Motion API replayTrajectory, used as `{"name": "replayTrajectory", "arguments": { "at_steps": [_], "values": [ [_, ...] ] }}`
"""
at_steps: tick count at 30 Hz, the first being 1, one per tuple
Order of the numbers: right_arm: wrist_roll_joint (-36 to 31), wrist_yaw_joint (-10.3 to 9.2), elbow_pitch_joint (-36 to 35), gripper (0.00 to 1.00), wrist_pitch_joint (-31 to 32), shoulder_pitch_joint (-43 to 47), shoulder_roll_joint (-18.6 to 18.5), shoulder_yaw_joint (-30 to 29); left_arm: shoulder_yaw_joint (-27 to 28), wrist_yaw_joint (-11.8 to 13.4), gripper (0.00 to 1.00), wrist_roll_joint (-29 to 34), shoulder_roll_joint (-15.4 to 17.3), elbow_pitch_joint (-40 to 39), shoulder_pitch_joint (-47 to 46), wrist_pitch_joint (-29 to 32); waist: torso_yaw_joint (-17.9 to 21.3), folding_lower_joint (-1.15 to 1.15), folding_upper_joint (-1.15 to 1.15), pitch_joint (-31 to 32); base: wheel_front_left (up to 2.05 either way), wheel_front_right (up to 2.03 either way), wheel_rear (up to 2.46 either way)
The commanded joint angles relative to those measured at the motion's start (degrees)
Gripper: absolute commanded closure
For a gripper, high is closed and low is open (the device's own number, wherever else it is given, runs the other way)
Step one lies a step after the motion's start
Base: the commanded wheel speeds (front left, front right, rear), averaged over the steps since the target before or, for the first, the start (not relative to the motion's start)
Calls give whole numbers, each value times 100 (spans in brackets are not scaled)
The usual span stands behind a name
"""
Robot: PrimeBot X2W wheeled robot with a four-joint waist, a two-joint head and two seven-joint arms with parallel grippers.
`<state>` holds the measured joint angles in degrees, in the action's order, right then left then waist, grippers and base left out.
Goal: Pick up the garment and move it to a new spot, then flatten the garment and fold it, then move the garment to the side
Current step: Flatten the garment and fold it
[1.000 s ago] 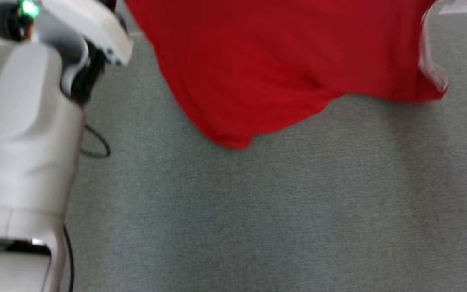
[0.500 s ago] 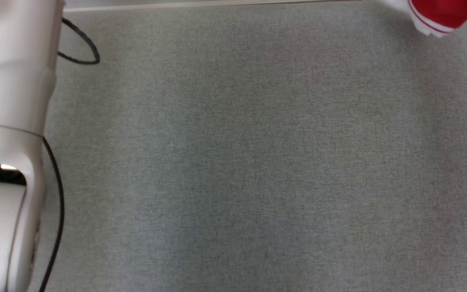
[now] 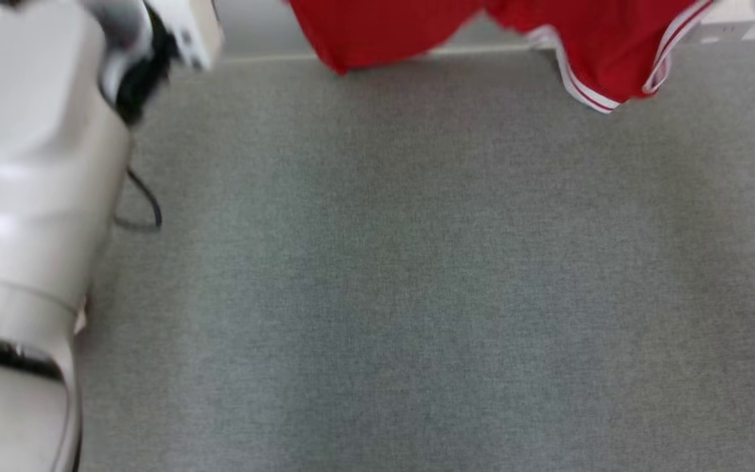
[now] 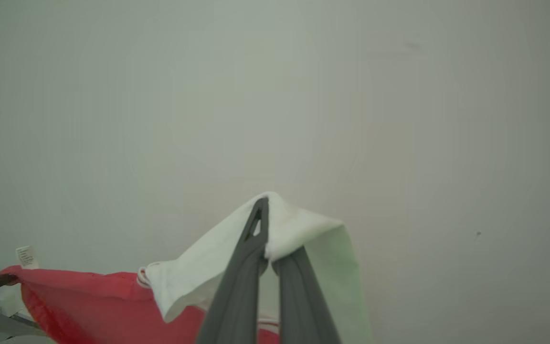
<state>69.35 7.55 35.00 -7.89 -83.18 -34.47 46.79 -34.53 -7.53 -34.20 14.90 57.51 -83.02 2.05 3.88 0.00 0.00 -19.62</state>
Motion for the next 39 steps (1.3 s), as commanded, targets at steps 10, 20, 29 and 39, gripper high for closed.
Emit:
{"name": "replayTrajectory", "arguments": {
  "at_steps": [10, 20, 29, 39],
  "values": [
    [935, -13, -1301, 100, 1123, 1804, -652, 1330, -1447, 11, 100, -1461, 1105, -1407, 1970, 880, 52, 0, 0, 1235, 0, 0, 0],
    [1636, -13, -2358, 100, 2212, 3028, -1512, 2161, -2223, 11, 100, -2373, 2106, -2790, 3674, 2146, 127, 0, 0, 2014, 0, 0, 0],
    [2158, -13, -3357, 100, 2976, 3881, -2631, 2452, -2464, 478, 100, -2987, 2872, -4633, 4761, 3036, 93, 0, 0, 2237, 0, 0, 0],
    [2525, -13, -4511, 100, 3641, 4136, -3715, 2548, -2541, 941, 100, -3418, 3441, -6039, 5184, 3694, 93, 0, 0, 2197, 0, 0, 0]
  ]
}}
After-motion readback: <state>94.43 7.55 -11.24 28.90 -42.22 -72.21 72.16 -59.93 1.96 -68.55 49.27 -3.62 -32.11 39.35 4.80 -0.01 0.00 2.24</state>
